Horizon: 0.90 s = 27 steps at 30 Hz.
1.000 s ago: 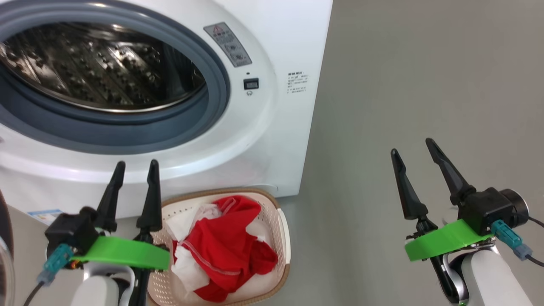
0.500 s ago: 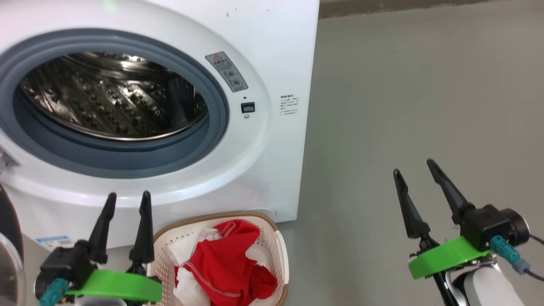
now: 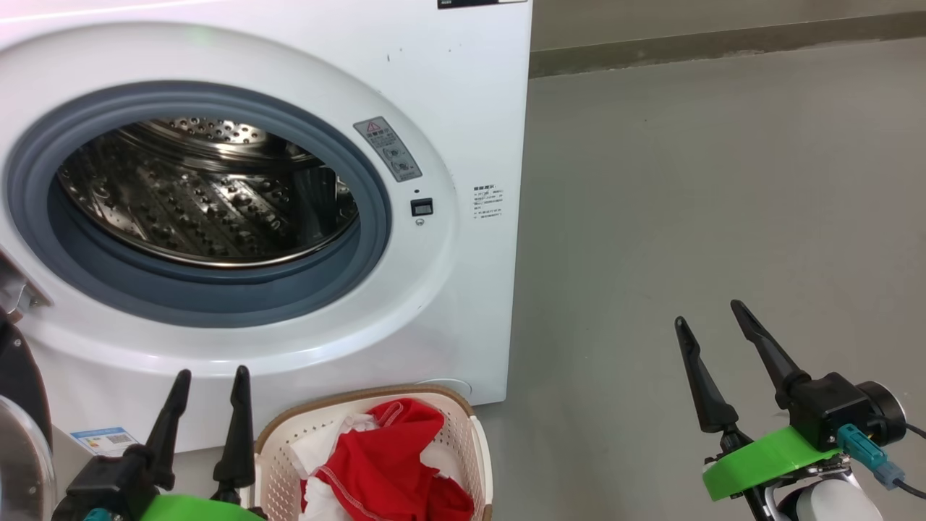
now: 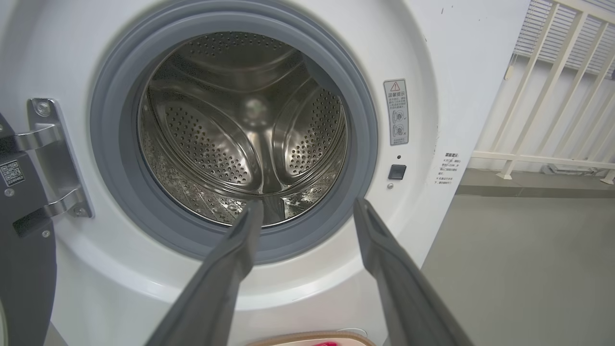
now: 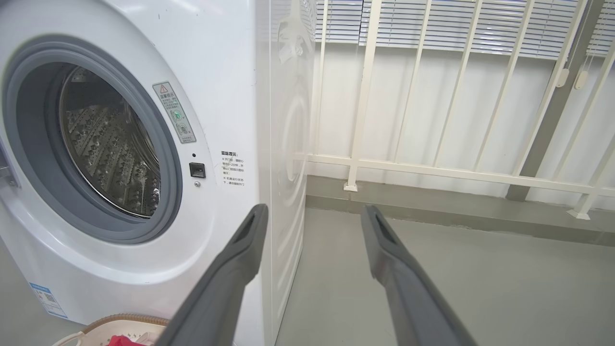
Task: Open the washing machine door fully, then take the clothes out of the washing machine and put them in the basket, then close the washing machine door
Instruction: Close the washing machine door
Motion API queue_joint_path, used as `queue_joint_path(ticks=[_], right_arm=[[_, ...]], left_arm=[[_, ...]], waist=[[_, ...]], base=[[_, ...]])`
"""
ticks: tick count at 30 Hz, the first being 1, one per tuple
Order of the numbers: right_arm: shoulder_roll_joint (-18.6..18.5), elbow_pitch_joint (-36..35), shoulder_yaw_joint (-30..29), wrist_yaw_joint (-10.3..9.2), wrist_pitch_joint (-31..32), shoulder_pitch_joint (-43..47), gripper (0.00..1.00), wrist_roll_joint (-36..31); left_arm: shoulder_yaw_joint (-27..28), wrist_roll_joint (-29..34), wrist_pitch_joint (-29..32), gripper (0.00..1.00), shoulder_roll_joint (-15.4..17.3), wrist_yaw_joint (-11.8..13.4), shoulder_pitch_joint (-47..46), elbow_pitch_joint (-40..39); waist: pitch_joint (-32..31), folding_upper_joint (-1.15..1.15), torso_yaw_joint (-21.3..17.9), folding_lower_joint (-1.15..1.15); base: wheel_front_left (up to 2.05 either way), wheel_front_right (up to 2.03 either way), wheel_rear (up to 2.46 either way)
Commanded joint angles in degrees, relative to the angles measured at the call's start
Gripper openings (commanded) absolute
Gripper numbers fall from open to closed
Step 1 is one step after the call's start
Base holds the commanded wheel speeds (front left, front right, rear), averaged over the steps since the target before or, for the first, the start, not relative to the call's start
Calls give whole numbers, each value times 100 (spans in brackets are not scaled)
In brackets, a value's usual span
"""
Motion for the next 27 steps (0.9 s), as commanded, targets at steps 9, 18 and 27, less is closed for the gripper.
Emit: queue_joint_path(ticks=[9,18,27], right_arm=[[-82,-173,121,35,-37,-17,100,24],[-89,-184,142,35,-37,-44,100,35],[-77,-149,132,35,-37,-91,100,30]], left_arm=[[194,-7,32,100,149,157,-68,-268],[131,-14,65,100,177,205,-92,-358],[73,-87,44,100,221,143,-123,-470]], waist=[[-28,0,17,0],[1,0,8,0],[55,0,17,0]], base=[[-2,2,0],[-93,93,0],[-186,186,0]])
